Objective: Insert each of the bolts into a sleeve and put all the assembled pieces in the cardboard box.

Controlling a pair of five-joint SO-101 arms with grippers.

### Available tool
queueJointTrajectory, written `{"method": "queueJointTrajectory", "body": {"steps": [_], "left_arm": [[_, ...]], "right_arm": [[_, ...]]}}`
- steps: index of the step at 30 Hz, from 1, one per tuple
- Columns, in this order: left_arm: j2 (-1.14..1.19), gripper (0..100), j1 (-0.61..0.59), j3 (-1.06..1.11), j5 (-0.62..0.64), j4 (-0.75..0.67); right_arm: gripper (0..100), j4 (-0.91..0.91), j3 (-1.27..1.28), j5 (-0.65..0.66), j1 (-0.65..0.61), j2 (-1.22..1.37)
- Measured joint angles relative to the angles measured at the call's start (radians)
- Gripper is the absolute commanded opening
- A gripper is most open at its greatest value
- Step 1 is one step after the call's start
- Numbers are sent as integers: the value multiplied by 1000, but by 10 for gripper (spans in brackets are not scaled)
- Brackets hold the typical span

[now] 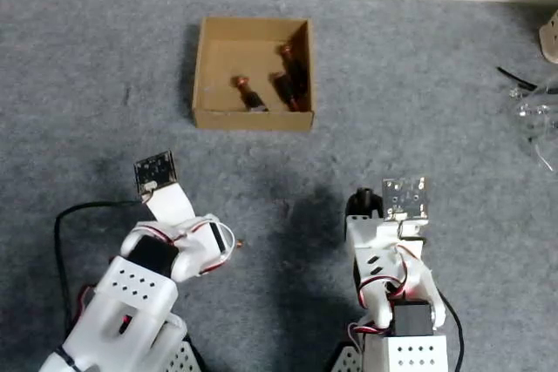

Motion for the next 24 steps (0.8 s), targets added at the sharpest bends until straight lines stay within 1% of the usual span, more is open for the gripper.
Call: {"method": "queueJointTrajectory", "body": {"steps": [2, 6, 12, 18, 21, 24], "left_arm": [[0, 164, -12, 18, 0, -28], [0, 164, -49, 20, 0, -40], [0, 165, -54, 6, 0, -38], [0, 165, -52, -138, 0, 115], [35, 165, -46, -153, 0, 132], [133, 165, -48, -186, 0, 135]], "right_arm": [[5, 0, 0, 0, 0, 0], [5, 0, 0, 0, 0, 0], [5, 0, 0, 0, 0, 0], [5, 0, 0, 0, 0, 0], [5, 0, 0, 0, 0, 0], [5, 0, 0, 0, 0, 0]]}}
